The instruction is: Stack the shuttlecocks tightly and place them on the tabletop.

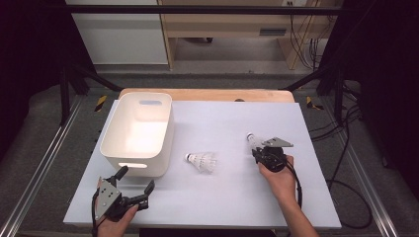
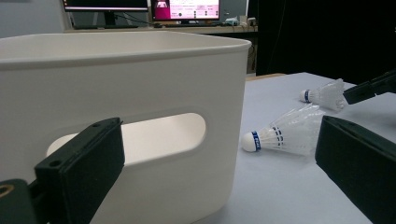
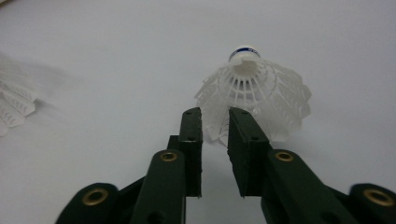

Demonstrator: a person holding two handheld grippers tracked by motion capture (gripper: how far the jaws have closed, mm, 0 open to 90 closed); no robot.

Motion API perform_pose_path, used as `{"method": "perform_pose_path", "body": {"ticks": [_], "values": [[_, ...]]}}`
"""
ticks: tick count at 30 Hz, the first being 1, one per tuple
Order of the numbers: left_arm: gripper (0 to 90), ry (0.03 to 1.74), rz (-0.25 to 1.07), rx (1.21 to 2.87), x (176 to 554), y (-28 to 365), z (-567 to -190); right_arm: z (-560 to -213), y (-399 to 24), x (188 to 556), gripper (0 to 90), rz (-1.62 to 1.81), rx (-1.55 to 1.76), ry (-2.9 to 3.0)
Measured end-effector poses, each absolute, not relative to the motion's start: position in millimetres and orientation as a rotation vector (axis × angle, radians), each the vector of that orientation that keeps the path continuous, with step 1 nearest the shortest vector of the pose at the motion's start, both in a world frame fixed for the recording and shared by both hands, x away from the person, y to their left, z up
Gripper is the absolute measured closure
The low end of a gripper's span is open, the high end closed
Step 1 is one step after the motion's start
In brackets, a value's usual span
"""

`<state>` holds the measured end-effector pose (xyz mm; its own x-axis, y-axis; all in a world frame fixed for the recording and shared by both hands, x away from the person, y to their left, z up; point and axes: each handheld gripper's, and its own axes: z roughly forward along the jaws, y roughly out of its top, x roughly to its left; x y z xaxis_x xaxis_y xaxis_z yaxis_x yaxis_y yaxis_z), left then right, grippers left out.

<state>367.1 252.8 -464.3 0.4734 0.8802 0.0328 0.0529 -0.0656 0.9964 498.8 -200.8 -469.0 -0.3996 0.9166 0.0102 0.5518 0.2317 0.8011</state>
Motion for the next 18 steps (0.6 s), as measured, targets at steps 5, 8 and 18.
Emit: {"method": "perform_pose_path", "body": {"ticks": [5,8,18], "values": [[1.5,0.85,0.856,1.479,365.0,252.9,-462.6,-468.0,-196.1,495.5,61.9,1.046,1.358,2.057],[1.5,0.855,0.856,1.474,364.9,254.3,-462.6,-468.4,-195.1,494.7,58.1,1.035,1.366,2.057],[1.5,0.854,0.852,1.479,365.6,254.0,-463.0,-468.5,-194.4,496.5,51.1,1.021,1.383,2.05]]}}
